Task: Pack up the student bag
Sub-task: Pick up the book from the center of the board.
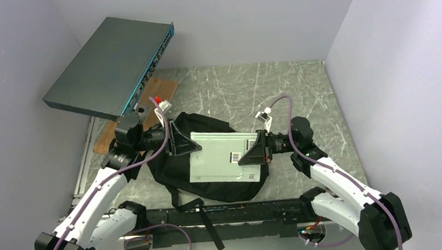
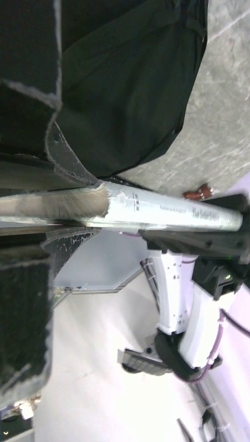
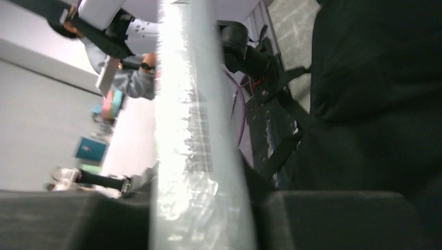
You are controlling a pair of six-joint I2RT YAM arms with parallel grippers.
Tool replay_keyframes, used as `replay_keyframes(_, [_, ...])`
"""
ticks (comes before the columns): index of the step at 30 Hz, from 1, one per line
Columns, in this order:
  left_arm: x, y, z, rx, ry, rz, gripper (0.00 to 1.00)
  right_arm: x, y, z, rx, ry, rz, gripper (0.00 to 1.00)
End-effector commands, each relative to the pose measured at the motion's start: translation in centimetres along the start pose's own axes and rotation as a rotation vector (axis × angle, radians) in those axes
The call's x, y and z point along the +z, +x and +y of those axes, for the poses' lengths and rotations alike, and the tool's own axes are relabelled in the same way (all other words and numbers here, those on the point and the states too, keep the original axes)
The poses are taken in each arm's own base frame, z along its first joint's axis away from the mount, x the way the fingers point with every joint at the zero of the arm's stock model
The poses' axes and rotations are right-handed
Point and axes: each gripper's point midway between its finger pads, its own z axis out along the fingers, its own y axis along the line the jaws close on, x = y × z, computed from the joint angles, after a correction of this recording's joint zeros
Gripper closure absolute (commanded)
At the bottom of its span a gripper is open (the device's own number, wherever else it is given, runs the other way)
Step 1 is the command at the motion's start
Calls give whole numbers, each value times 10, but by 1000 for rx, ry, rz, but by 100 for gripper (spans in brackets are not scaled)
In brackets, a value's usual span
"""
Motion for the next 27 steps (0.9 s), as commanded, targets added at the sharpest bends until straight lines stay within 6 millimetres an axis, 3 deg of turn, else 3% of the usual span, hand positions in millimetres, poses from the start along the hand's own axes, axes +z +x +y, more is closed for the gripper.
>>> replay_keyframes(1, [0, -40, -30, 132, 70, -72, 100, -3, -14, 38, -115, -97, -61, 96])
replay_keyframes(5, [2, -47, -2, 80, -80, -83, 96, -3, -18, 35, -89, -67, -93, 100])
replay_keyframes(7, [-5, -52, 31, 34, -297, -106, 76, -1, -24, 25, -53, -12, -115, 100])
replay_keyframes(10, [-29, -49, 72, -62, -597, -122, 57, -5, -41, -1, 5, 173, -176, 100])
replay_keyframes(13, [-53, -37, 95, -122, -807, -119, 50, -28, -65, -27, 40, 420, -289, 100])
replay_keyframes(15, [-61, -30, 98, -124, -870, -126, 49, -53, -84, -36, 22, 587, -399, 100])
replay_keyframes(17, [-59, -21, 92, -99, -872, -138, 49, -85, -106, -29, -60, 740, -539, 100])
replay_keyframes(19, [-44, -14, 79, -55, -824, -144, 49, -127, -123, -25, -116, 935, -692, 100])
replay_keyframes(22, [2, 2, 56, 45, -691, -116, 48, -189, -133, -13, -176, 1200, -870, 100])
replay_keyframes(24, [36, 24, 45, 91, -624, -22, 44, -216, -134, -6, -208, 1320, -925, 100])
replay_keyframes(27, [88, 59, 34, 233, -610, 168, 43, -231, -133, 4, -225, 1377, -958, 100])
